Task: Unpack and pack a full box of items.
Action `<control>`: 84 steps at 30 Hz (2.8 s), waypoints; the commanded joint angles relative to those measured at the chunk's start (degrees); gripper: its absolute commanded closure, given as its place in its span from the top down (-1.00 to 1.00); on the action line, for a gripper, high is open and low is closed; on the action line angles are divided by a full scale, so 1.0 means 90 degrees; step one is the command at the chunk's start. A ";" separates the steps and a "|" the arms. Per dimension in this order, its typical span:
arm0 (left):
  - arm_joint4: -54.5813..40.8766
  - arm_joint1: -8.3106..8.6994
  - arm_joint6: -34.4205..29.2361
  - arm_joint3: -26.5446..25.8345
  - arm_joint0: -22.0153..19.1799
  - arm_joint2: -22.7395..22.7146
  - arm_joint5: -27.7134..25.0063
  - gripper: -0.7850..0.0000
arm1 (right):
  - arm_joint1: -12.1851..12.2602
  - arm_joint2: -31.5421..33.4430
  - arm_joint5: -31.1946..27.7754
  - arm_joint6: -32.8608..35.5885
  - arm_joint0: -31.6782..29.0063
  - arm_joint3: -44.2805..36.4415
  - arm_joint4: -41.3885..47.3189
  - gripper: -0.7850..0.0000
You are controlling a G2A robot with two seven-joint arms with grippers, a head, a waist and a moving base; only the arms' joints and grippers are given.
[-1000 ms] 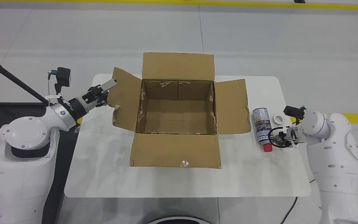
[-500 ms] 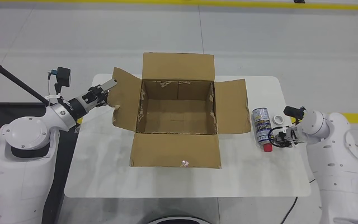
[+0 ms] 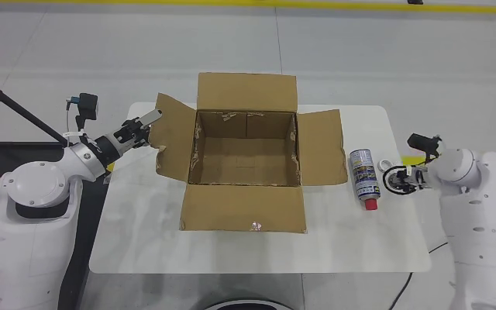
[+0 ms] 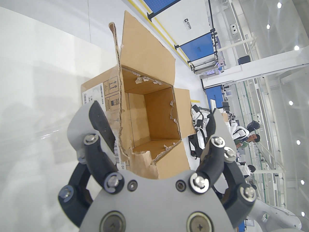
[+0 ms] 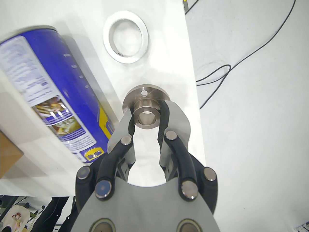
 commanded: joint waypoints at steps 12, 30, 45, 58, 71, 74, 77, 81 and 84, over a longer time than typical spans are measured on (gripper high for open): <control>0.0000 0.0000 0.0000 0.0000 0.0000 0.0000 0.0000 1.00 | 0.0062 0.0494 -0.0184 0.0082 0.0209 -0.2431 0.1703 -1.00; 0.0000 0.0000 0.0000 0.0000 0.0000 0.0000 0.0000 1.00 | 0.0012 0.0181 -0.0560 -0.0356 0.0854 -0.3462 0.5831 -1.00; 0.0000 0.0000 0.0000 0.0000 0.0000 0.0000 0.0000 1.00 | -0.0026 -0.1549 -0.0157 -0.1049 0.1363 -0.3229 0.5427 -1.00; 0.0000 0.0000 0.0000 0.0000 0.0000 0.0000 0.0000 1.00 | -0.0937 -0.5288 0.0671 -0.2578 0.2874 -0.1272 0.4106 -1.00; 0.0000 0.0000 0.0000 0.0000 0.0000 0.0000 0.0000 1.00 | -0.1244 -0.5809 0.0714 -0.2786 0.3224 -0.0671 0.4237 -1.00; 0.0000 0.0000 0.0000 0.0000 0.0000 0.0000 0.0000 1.00 | -0.1244 -0.5809 0.0714 -0.2786 0.3224 -0.0671 0.4237 -1.00; 0.0000 0.0000 0.0000 0.0000 0.0000 0.0000 0.0000 1.00 | -0.1244 -0.5809 0.0714 -0.2786 0.3224 -0.0671 0.4237 -1.00; 0.0000 0.0000 0.0000 0.0000 0.0000 0.0000 0.0000 1.00 | -0.1244 -0.5809 0.0714 -0.2786 0.3224 -0.0671 0.4237 -1.00; 0.0000 0.0000 0.0000 0.0000 0.0000 0.0000 0.0000 1.00 | -0.1244 -0.5809 0.0714 -0.2786 0.3224 -0.0671 0.4237 -1.00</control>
